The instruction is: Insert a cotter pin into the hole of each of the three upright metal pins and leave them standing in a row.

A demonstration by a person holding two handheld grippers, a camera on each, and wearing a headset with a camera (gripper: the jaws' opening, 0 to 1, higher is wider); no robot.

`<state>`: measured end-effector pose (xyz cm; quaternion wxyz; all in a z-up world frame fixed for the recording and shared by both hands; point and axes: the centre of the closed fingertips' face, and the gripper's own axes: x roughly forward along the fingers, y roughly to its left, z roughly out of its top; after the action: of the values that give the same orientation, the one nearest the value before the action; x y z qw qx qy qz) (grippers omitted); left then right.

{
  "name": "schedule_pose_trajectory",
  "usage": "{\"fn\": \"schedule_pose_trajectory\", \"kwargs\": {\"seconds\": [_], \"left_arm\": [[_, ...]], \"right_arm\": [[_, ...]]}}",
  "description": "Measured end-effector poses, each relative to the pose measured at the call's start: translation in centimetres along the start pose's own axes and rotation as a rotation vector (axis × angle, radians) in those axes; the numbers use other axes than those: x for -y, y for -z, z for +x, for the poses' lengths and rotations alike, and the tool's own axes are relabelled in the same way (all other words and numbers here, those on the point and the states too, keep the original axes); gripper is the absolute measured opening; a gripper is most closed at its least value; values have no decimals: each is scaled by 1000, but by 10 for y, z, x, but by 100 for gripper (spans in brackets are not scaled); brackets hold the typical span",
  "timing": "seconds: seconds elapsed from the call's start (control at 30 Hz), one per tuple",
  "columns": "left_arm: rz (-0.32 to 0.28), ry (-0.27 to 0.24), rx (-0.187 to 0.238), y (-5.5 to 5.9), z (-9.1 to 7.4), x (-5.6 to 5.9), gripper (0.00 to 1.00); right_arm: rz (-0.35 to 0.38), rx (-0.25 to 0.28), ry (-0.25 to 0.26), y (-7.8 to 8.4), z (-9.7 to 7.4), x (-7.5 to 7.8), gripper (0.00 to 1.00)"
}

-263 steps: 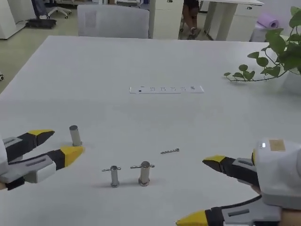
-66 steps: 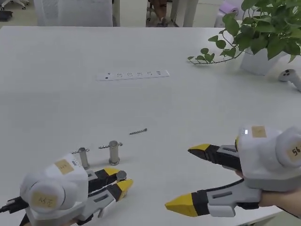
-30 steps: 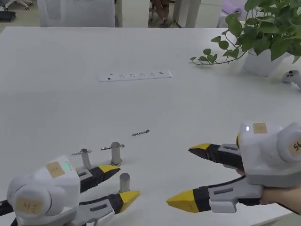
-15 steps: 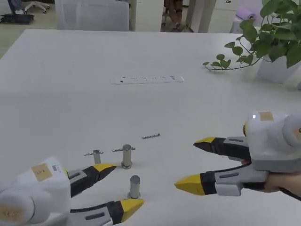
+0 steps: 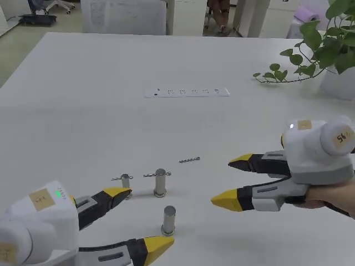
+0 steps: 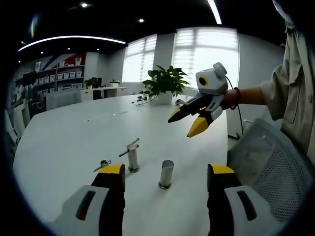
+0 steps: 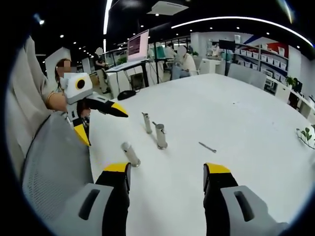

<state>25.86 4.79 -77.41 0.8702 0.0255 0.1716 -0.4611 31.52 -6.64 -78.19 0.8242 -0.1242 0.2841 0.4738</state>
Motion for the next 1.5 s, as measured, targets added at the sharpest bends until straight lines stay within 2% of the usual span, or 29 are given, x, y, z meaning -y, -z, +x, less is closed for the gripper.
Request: {"fn": "schedule_pose_trajectory", "kwargs": {"seconds": [0.27,0.4,0.57,0.93,1.5], "left_arm": [[11,-6,-1,-3,-4,0,72],[18,0,-15,-1,-5,2,73],[5,-9,-12,0,-8,1,74],[18,-7,-18,5,-11,2,74],[-31,-48,-2,7,-19,-8,74]], "right_arm": [[-13,-28,-16,-2,9,16,60],[-28,-55,-26,-1,14,22,57],[-48,-76,-42,-2,20,26,53],[-93,-131,-70,0,37,38,48],[-235,-243,-125,-3,61,56,40]]}}
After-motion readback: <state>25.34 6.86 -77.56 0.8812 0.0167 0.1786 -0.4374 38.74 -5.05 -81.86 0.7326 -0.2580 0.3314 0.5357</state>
